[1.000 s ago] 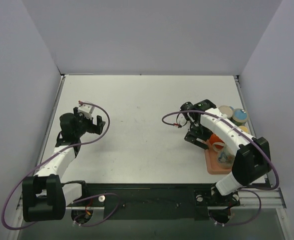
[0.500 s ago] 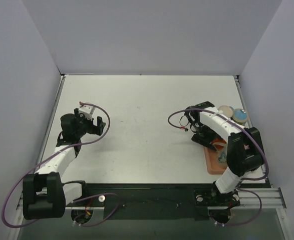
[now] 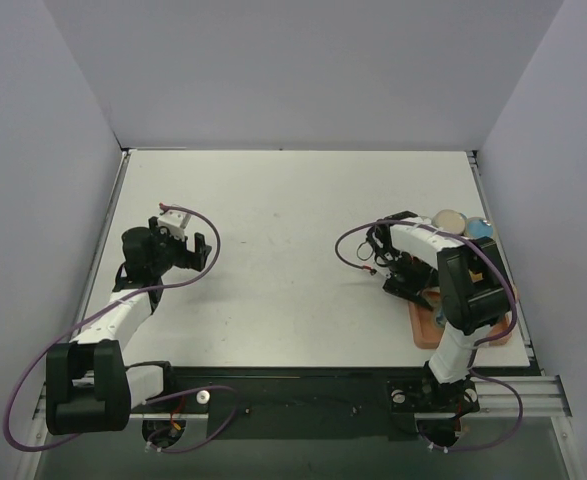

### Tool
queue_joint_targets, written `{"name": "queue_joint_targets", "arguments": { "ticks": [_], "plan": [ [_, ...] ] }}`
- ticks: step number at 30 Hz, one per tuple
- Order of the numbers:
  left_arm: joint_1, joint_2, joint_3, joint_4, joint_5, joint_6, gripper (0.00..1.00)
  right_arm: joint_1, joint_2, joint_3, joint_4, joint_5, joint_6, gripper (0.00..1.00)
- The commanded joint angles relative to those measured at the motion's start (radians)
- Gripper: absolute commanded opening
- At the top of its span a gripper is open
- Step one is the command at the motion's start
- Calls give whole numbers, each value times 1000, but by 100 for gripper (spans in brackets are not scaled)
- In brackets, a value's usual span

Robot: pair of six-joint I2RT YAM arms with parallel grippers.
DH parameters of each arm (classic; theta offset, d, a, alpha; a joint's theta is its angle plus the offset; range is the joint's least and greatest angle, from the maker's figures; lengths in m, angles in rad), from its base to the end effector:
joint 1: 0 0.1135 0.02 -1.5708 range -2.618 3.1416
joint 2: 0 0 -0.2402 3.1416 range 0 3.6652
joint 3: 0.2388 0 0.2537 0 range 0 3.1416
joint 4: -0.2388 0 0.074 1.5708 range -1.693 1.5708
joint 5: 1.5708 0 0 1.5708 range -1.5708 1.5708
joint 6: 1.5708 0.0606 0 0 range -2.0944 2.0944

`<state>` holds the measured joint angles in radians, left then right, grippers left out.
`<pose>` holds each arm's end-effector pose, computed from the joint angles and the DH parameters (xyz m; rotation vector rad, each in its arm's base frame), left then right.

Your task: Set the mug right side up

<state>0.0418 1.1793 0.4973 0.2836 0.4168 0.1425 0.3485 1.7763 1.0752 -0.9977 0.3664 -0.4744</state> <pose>0.2776 -0.0129 0.1765 0.3669 1.9092 -0.2878 0.2700 0.0750 0.1060 1.2099 -2.6853 0.5327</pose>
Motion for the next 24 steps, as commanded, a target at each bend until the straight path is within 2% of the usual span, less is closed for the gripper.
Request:
{"name": "queue_joint_targets", "arguments": {
  "ticks": [1,3,7,10,15,24],
  "plan": [
    [3,-7,1,54,5,9,99,18,2,-15,-45,-12,19,47],
    [3,-4,1,55,5,9,98,17,2,-17,-44,-3,19,43],
    [3,-4,1,57,7,9,98,18,6,-4,-45,14,28,27],
    [3,-7,-2,57,7,12,98,27,6,15,-61,14,34,0],
    [3,-7,6,48,14,14,98,61,-17,71,-99,23,83,0],
    [3,-18,67,-63,57,60,98,115,-270,141,-107,-20,128,0]
  ]
}}
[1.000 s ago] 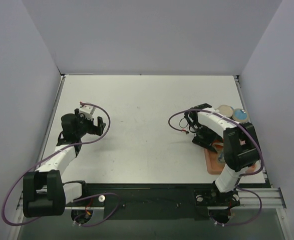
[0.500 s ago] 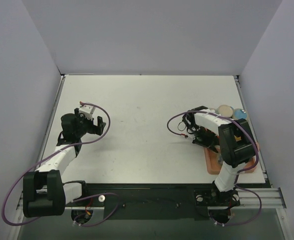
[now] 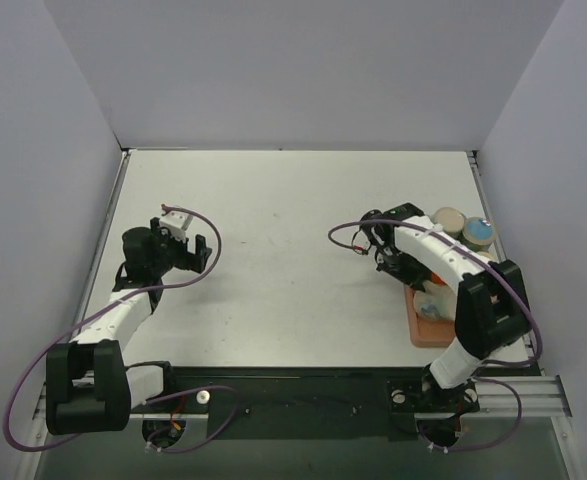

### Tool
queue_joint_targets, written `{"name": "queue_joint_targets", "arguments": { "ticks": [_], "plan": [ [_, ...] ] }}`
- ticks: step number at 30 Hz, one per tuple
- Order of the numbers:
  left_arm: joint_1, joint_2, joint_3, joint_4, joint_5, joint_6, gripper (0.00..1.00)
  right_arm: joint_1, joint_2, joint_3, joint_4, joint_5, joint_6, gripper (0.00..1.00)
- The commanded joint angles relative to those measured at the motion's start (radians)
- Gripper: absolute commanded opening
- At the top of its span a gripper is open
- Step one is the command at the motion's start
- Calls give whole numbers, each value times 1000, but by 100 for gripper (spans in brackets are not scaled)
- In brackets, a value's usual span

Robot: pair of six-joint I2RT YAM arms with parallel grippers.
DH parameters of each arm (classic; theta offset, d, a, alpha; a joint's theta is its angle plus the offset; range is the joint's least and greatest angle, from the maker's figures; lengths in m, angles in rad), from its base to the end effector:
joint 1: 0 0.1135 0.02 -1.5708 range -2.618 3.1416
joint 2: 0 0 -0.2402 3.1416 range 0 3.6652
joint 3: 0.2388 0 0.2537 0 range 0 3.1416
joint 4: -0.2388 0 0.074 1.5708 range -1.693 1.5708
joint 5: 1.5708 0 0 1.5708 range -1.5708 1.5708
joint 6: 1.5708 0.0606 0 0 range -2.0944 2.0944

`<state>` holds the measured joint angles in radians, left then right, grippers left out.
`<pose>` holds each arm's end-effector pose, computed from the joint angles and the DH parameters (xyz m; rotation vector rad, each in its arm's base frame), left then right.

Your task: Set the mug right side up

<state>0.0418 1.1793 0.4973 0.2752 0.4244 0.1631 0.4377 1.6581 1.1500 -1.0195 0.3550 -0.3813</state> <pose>0.2770 -0.0134 0.1756 0.3903 1.9108 -0.2839 0.2726 0.1043 0.1546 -1.1999 2.7942 -0.5434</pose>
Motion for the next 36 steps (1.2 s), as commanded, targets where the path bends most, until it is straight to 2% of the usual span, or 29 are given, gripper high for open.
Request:
{"name": "queue_joint_targets", "arguments": {
  "ticks": [1,8,13,14,20,22,26,31,36],
  "plan": [
    [3,-18,92,-95,57,47,98,27,-170,73,-85,-25,35,0],
    [1,-27,193,-306,203,95,99,32,-349,56,-36,-96,1,0],
    [-10,-50,224,-353,270,89,100,32,-415,50,33,-157,-21,0],
    [-11,-53,236,-364,290,82,95,30,-426,50,45,-186,-24,0],
    [-33,-70,268,-401,373,58,91,-8,-532,-12,168,-261,-54,0],
    [-80,-79,270,-409,392,61,90,-11,-555,-25,203,-299,-50,0],
    [-115,-104,279,-430,430,72,89,2,-616,-38,324,-434,-22,0],
    [-177,-119,372,-501,531,52,92,71,-635,-18,544,-568,119,0],
    [-292,-103,461,-478,513,-39,95,145,-614,-30,781,-654,249,0]
  ]
}}
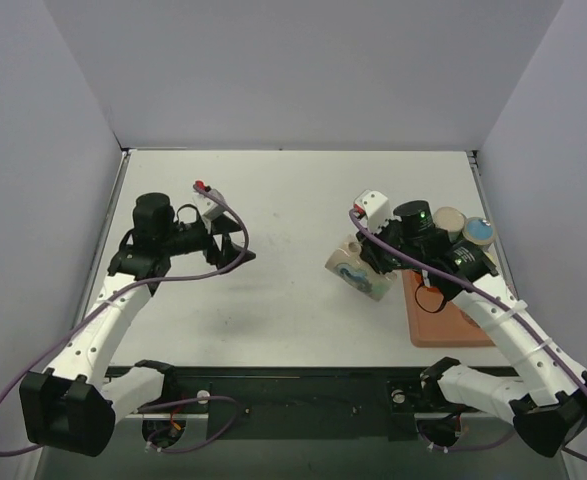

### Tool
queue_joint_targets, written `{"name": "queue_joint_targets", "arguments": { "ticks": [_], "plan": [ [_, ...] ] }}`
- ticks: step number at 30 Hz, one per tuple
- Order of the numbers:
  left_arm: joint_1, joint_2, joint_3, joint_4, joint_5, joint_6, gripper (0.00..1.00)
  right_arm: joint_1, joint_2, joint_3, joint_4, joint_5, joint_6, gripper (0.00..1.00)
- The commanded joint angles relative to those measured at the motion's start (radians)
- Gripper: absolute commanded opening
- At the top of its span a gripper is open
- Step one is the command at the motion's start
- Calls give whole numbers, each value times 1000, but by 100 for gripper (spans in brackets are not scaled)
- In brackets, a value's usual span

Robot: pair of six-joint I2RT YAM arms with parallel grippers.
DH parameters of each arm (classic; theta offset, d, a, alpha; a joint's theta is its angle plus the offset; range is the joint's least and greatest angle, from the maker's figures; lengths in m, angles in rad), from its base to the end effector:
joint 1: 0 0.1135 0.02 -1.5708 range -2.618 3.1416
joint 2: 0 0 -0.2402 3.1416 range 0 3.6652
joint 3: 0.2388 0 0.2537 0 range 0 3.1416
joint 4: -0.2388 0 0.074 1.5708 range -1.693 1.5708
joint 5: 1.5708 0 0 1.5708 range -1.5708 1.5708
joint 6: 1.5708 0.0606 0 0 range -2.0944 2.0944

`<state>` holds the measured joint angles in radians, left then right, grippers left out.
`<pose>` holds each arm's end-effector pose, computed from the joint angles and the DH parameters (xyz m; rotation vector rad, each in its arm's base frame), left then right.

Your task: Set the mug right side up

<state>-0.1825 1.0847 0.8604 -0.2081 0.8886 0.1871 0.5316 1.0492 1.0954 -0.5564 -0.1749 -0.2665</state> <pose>0.2504 -0.0941 0.2825 0.8936 1.7144 -0.8777 0.2191 0.1411 0.3278 -0.9101 1.8821 0.3432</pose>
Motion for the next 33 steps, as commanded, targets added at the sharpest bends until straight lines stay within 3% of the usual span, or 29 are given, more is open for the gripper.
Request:
{"name": "queue_joint_targets", "arguments": {
  "ticks": [1,9,16,20,24,26,27,30,31,33],
  "plan": [
    [-96,-5,126,7,46,-77,96,77,1,17,346,-139,148,0],
    [-254,64,195,-20,-8,-78,96,205,80,43,483,-127,205,0],
    [-288,95,163,-28,-76,-23,96,237,98,49,497,-123,199,0],
    [-304,135,170,-77,-36,-17,87,240,98,55,500,-117,196,0],
    [-314,178,166,-71,10,-44,72,242,100,57,510,-129,193,0],
    [-324,193,169,-67,24,-55,58,243,103,57,516,-127,190,0],
    [-327,198,170,-66,33,-58,44,243,104,54,521,-127,190,0],
    [-328,196,177,-66,64,-69,18,243,110,37,536,-124,190,0],
    [-328,187,180,-65,70,-75,3,243,115,29,546,-124,190,0],
    [-327,170,177,-54,67,-89,0,242,130,20,547,-126,190,0]
  ]
}}
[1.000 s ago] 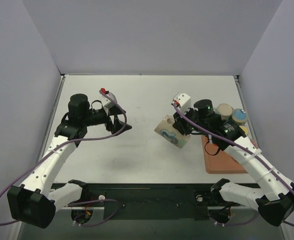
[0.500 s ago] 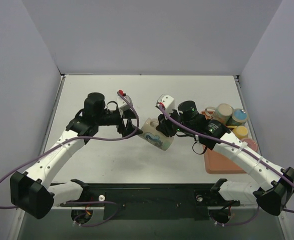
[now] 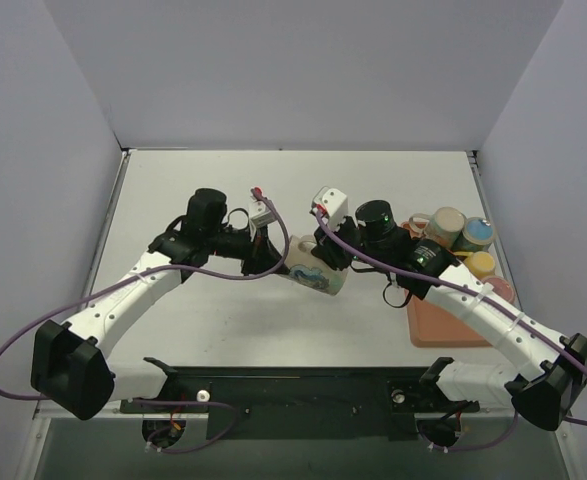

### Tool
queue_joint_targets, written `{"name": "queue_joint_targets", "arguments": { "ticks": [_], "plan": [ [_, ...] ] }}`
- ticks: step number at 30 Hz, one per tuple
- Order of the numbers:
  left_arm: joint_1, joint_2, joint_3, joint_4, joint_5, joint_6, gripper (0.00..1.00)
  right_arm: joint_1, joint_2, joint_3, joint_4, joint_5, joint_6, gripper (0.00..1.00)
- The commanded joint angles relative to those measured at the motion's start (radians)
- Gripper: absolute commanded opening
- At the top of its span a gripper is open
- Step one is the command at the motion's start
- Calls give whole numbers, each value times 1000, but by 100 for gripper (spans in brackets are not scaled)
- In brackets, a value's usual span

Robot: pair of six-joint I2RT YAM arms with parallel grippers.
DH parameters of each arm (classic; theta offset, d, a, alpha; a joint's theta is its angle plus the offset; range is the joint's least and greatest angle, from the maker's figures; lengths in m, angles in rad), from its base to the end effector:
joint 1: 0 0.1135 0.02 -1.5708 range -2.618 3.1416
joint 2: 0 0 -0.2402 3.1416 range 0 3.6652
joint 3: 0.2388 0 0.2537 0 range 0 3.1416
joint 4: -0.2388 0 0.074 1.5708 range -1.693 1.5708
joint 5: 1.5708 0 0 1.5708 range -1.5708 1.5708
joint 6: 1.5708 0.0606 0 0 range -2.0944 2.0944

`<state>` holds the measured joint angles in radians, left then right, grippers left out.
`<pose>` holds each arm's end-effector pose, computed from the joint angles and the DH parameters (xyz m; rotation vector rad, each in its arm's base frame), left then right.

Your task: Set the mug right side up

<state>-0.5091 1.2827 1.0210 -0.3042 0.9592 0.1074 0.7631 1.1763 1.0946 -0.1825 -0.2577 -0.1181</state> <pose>0.2353 -0.1882 0.2797 1.1663 1.7546 -1.2545 0.2107 0.2228 0.3403 -0.9665 1.6145 0.6844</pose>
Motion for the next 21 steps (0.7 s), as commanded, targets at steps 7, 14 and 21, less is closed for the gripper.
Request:
{"name": "queue_joint_targets", "arguments": {
  "ticks": [7,14,21],
  "plan": [
    [20,-83,36,-22,-354,37,0,-15,52,-36,206,-28,50,21],
    [47,-56,87,-206,-795,230,0,-38,82,-82,261,28,110,89],
    [272,104,259,-403,-1090,461,0,-38,65,-73,186,55,81,91]
  ]
}}
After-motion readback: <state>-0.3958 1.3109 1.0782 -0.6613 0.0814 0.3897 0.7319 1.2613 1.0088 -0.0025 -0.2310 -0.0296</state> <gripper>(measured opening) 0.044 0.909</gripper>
